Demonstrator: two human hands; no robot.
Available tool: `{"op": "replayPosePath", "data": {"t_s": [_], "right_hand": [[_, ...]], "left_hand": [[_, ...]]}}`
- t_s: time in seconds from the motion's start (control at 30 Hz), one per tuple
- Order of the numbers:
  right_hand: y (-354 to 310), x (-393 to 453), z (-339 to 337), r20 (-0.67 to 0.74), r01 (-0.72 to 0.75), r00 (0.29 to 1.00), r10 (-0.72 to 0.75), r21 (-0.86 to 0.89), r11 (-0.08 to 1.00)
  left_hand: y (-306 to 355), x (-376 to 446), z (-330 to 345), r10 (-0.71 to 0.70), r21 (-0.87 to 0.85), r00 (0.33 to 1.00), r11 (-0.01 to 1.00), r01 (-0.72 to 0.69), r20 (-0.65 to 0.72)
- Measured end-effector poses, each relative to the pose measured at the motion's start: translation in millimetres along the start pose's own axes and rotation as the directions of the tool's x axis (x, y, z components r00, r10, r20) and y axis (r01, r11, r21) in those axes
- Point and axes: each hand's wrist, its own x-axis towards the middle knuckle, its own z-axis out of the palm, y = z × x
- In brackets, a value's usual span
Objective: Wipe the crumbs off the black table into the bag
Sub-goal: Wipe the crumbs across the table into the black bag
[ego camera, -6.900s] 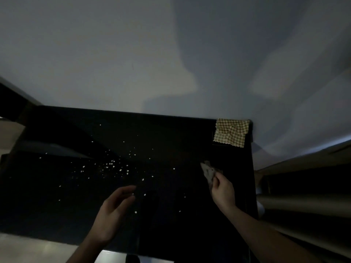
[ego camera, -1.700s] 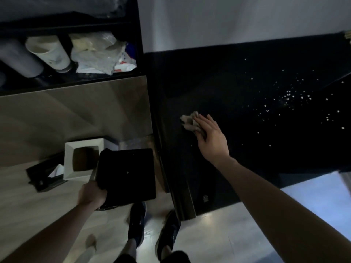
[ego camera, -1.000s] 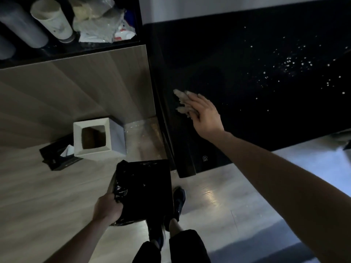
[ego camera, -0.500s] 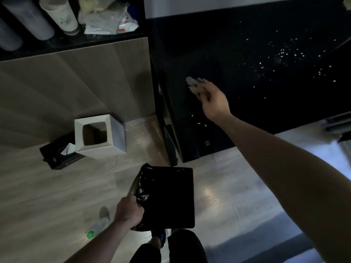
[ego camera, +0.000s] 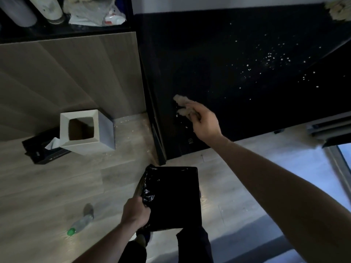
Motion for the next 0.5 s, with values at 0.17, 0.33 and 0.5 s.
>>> {"op": "replayPosePath", "data": {"t_s": [0.17, 0.33, 0.5], "right_hand": [[-6, 43, -26, -0.062, 0.028, 0.998, -0.024, 0.067, 0.997], [18, 81, -20, 0.198, 0.188, 0.971, -0.135, -0.281, 0.941], [22, 80, -18, 0.295, 0.242, 0.942, -0.160, -0.265, 0.933]], "left_hand": [[27, -4, 17, -0.006, -0.051, 1.000, 0.999, 0.006, -0.011], [55, -8, 45, -0.086, -0.139, 0.994, 0.987, 0.077, -0.065], [83, -11, 62, -0.163, -0.165, 0.979, 0.976, 0.142, -0.122]]}}
